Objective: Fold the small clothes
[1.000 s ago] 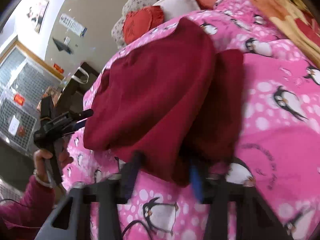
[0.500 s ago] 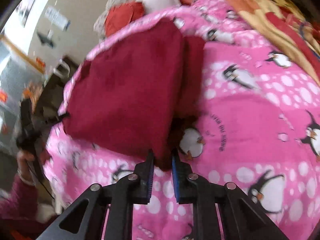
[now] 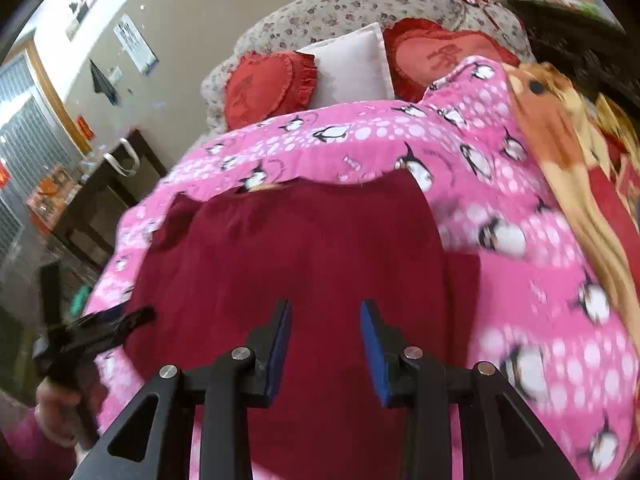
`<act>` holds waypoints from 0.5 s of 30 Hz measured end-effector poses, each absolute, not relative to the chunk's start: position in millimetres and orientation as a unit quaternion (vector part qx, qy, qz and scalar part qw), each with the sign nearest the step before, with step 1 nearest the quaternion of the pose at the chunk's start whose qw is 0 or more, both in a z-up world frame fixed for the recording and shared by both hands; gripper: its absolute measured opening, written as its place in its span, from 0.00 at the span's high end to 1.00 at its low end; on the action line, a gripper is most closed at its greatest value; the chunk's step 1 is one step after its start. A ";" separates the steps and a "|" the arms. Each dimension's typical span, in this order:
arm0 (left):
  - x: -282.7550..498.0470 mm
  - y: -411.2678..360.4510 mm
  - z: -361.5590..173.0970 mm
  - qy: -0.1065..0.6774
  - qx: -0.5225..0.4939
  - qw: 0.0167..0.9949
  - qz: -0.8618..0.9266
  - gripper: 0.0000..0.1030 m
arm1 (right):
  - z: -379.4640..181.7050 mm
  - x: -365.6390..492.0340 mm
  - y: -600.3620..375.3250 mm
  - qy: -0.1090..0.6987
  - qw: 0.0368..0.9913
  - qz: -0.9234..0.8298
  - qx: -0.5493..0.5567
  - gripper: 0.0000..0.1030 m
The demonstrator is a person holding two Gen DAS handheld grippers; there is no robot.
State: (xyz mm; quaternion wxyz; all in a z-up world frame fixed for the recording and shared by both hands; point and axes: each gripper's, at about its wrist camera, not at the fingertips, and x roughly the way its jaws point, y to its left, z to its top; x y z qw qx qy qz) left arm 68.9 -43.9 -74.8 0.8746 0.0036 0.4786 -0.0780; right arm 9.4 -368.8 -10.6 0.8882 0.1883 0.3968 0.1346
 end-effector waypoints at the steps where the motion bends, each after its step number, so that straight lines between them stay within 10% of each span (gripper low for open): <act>1: 70.3 -45.0 -77.3 0.481 0.005 0.873 -0.079 0.25 | -13.2 23.0 -364.5 0.401 0.889 0.127 0.181 0.67; 15: 75.6 -46.6 -89.9 0.480 -0.002 0.873 -0.084 0.24 | -33.4 60.9 -356.7 0.438 0.887 0.057 0.134 0.62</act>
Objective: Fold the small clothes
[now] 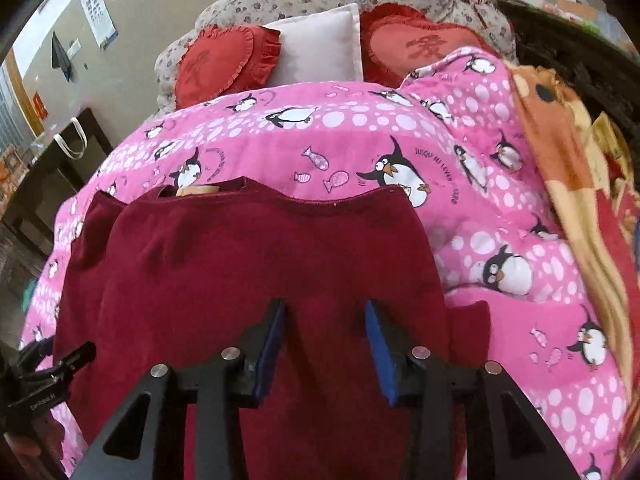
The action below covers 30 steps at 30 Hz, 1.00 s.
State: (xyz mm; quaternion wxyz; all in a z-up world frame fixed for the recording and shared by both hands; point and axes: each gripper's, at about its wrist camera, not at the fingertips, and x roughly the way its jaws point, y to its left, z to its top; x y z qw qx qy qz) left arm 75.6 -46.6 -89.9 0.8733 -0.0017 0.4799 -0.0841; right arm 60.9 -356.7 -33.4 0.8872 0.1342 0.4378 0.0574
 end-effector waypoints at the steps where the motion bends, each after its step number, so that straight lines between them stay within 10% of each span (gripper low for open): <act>1: 75.1 -46.1 -90.1 0.479 -0.002 0.874 -0.084 0.24 | -31.2 58.9 -355.4 0.437 0.889 0.051 0.128 0.62; 30: 69.2 -30.0 -82.6 0.478 -0.034 0.874 -0.079 0.23 | -5.7 51.1 -331.9 0.418 0.903 0.059 0.086 0.59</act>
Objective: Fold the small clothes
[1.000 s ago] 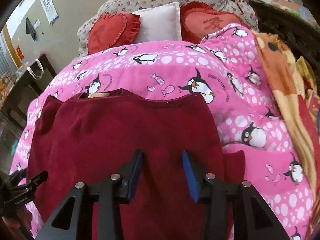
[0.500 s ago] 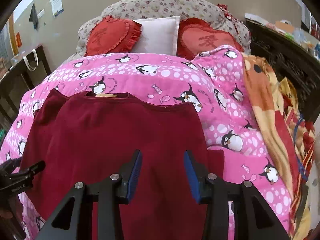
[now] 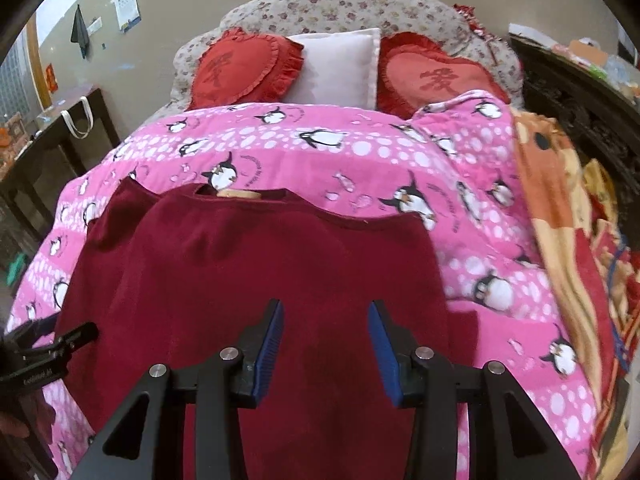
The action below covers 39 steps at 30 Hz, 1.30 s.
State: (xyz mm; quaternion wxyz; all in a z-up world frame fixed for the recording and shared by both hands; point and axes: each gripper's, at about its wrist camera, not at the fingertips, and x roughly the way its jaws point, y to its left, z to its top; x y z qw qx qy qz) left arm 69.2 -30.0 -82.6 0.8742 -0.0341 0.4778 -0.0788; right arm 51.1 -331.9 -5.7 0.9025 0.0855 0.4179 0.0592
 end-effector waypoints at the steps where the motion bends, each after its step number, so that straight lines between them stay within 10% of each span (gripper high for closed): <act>1: 68.9 -29.0 -82.6 0.478 -0.030 0.875 -0.076 0.23 | -7.1 57.5 -331.0 0.422 0.900 0.062 0.088 0.59; 39: 76.9 8.5 -76.2 0.473 -0.073 0.875 -0.067 0.23 | 29.1 126.2 -198.5 0.461 0.846 0.240 0.121 0.43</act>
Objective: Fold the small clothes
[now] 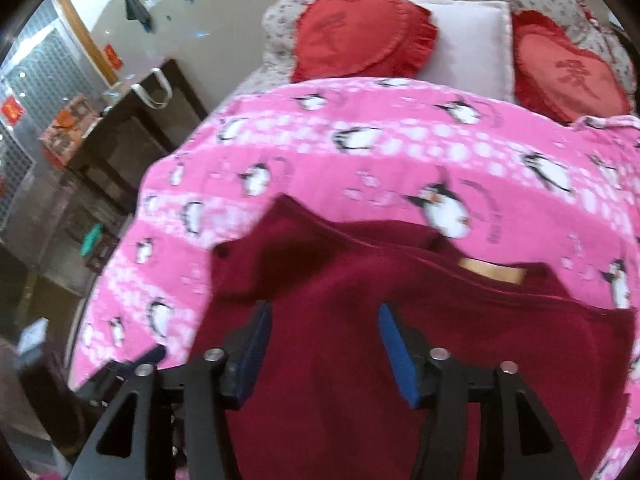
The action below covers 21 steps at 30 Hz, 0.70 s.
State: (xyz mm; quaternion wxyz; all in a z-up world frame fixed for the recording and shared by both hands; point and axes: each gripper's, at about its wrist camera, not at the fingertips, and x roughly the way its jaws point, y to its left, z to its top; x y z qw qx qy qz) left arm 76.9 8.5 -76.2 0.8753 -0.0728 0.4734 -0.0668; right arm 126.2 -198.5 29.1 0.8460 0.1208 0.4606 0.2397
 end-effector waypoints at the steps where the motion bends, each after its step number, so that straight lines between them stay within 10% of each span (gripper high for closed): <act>1: 75.9 12.5 -76.4 0.473 -0.082 0.874 -0.069 0.23 | 30.2 127.5 -191.5 0.461 0.843 0.249 0.123 0.42; 21: 69.1 34.3 -94.2 0.479 -0.141 0.859 -0.114 0.23 | -8.7 168.4 -56.2 0.515 0.831 0.206 -0.035 0.22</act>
